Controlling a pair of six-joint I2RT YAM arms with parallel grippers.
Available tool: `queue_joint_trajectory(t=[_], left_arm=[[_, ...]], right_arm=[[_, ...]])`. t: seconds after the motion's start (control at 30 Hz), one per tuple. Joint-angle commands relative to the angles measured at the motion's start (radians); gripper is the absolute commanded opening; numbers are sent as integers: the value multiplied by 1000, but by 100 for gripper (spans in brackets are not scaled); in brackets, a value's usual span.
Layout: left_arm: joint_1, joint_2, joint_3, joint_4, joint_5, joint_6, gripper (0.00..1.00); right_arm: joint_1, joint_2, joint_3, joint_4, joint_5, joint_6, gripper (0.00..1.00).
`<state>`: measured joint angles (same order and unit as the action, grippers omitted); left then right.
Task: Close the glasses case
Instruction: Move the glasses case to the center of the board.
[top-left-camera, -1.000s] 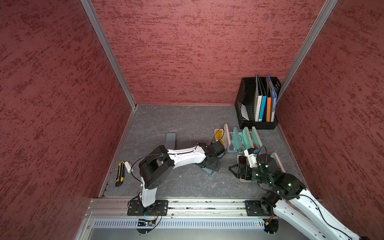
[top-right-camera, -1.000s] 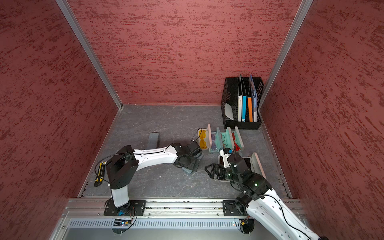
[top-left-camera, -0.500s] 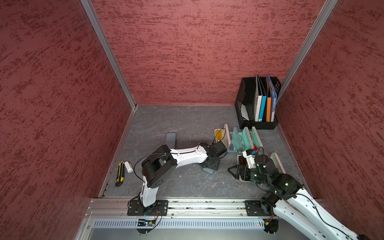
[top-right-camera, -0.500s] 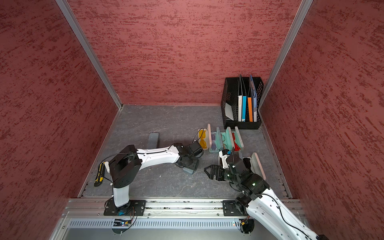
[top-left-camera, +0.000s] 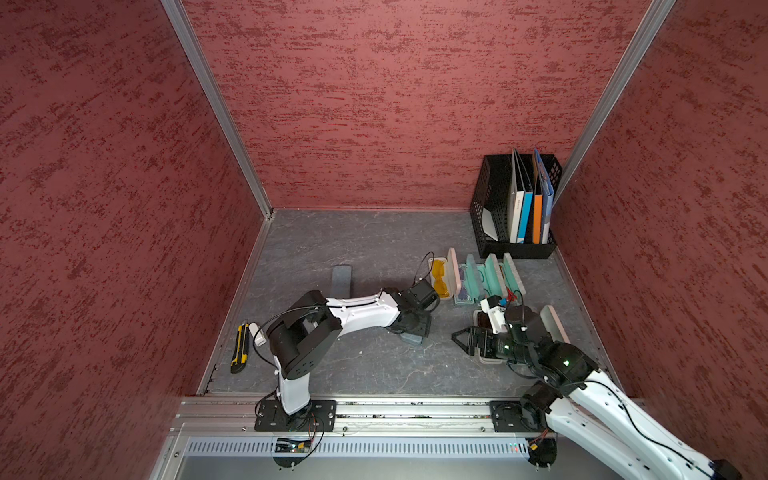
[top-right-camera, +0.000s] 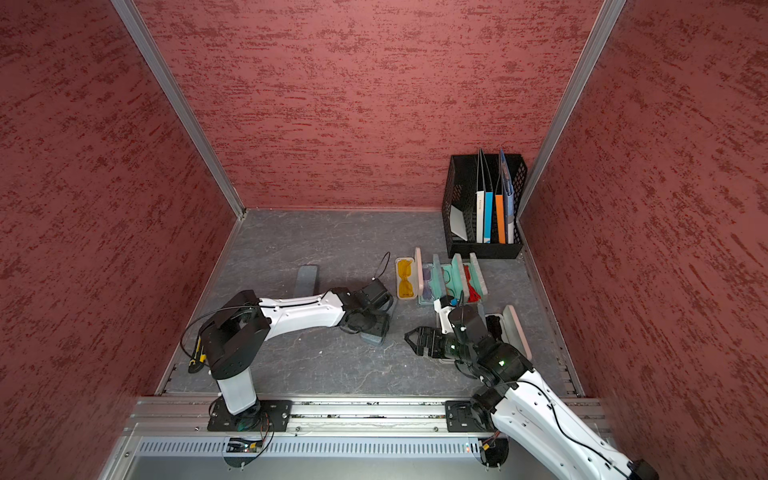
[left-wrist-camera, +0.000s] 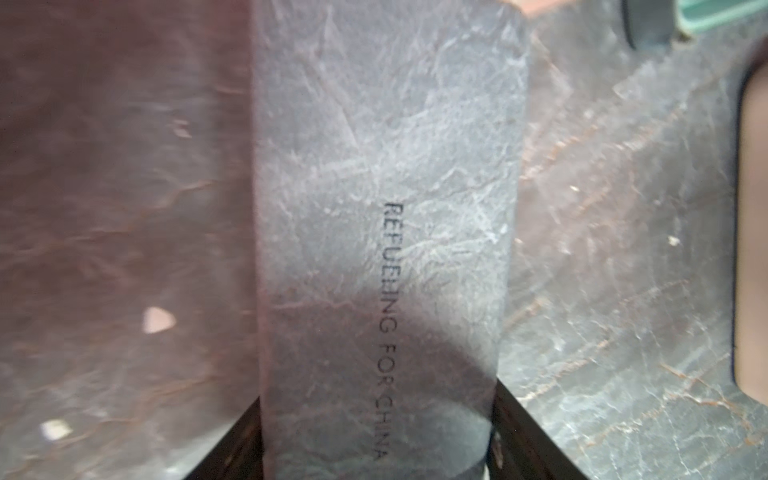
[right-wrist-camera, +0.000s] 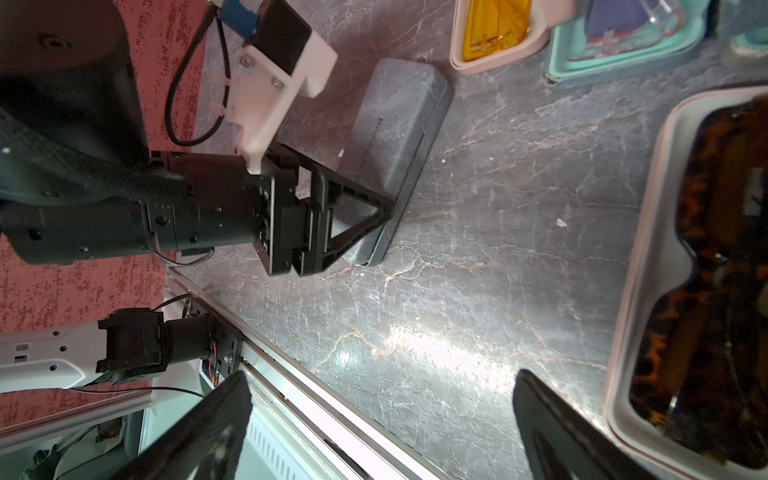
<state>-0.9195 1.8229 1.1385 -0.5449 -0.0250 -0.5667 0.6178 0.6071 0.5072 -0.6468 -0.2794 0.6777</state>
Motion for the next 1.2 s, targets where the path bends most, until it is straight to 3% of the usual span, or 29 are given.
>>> queue_joint_trajectory(t=[0.0,0.4,0.87,1.03,1.17], left_arm=[[66,-2,-83,-66,-54,17,59],[268,-76,-140,-84,-100,94,59],[395,-86,-107,-142,-197,180,60],[427,-61,-103,-115,-195,200,64],[427,-64,-99,-106,-197,199,76]], right_arm=[[-3,2,6,35,-10,2,98],[-3,16,-1,50,-18,3,97],[-3,9,-19,57,-30,4,97],[-3,11,-22,56,-33,3,97],[-3,2,-19,46,-30,1,97]])
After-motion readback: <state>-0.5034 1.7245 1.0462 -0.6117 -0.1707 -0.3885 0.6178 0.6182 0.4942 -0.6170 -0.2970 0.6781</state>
